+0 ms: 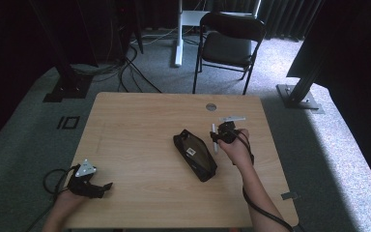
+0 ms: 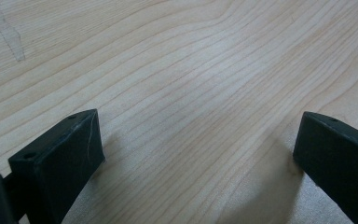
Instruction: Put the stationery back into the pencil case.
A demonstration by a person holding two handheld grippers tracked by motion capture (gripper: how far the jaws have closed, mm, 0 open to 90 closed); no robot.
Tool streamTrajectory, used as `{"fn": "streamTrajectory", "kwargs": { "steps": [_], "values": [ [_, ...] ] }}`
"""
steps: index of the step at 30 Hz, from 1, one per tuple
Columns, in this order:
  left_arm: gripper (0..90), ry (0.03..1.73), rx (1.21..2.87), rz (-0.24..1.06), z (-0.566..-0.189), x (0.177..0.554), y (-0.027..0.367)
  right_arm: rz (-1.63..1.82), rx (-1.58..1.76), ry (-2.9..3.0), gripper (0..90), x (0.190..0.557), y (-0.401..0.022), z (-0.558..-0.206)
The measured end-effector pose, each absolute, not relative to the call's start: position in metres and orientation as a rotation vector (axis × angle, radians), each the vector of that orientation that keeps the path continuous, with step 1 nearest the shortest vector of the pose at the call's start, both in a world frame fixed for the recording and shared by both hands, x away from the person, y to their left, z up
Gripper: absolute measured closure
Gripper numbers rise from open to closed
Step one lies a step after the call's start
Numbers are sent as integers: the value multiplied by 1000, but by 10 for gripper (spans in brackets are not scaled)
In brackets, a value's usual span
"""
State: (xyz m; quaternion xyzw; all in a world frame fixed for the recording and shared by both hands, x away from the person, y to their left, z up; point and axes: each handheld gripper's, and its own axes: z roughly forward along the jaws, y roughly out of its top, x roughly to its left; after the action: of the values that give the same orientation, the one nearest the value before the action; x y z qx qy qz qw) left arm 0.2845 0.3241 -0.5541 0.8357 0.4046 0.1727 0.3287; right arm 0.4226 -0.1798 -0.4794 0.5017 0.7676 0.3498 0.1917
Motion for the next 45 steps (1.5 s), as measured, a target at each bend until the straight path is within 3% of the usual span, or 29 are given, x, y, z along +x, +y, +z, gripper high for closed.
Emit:
{"fn": "streamTrajectory", "kwargs": {
  "steps": [11, 20, 23, 26, 27, 37, 45],
  "values": [
    [16, 1058, 2188, 452, -554, 285, 324, 899, 1514, 2123, 602, 450, -184, -519],
    [16, 1059, 2188, 452, -554, 285, 324, 819, 1549, 2143, 661, 463, -177, -534],
    [16, 1059, 2187, 452, -554, 285, 324, 794, 1553, 2139, 717, 464, -175, -537],
    [16, 1058, 2188, 452, -554, 284, 324, 788, 1566, 2136, 736, 464, -175, -536],
    [16, 1058, 2188, 452, -554, 284, 324, 763, 1578, 2126, 783, 464, -175, -535],
    [16, 1059, 2187, 452, -554, 285, 324, 855, 1618, 2113, 786, 458, -187, -519],
    [16, 1059, 2187, 452, -554, 285, 324, 993, 1563, 2117, 785, 437, -187, -484]
  ]
}}
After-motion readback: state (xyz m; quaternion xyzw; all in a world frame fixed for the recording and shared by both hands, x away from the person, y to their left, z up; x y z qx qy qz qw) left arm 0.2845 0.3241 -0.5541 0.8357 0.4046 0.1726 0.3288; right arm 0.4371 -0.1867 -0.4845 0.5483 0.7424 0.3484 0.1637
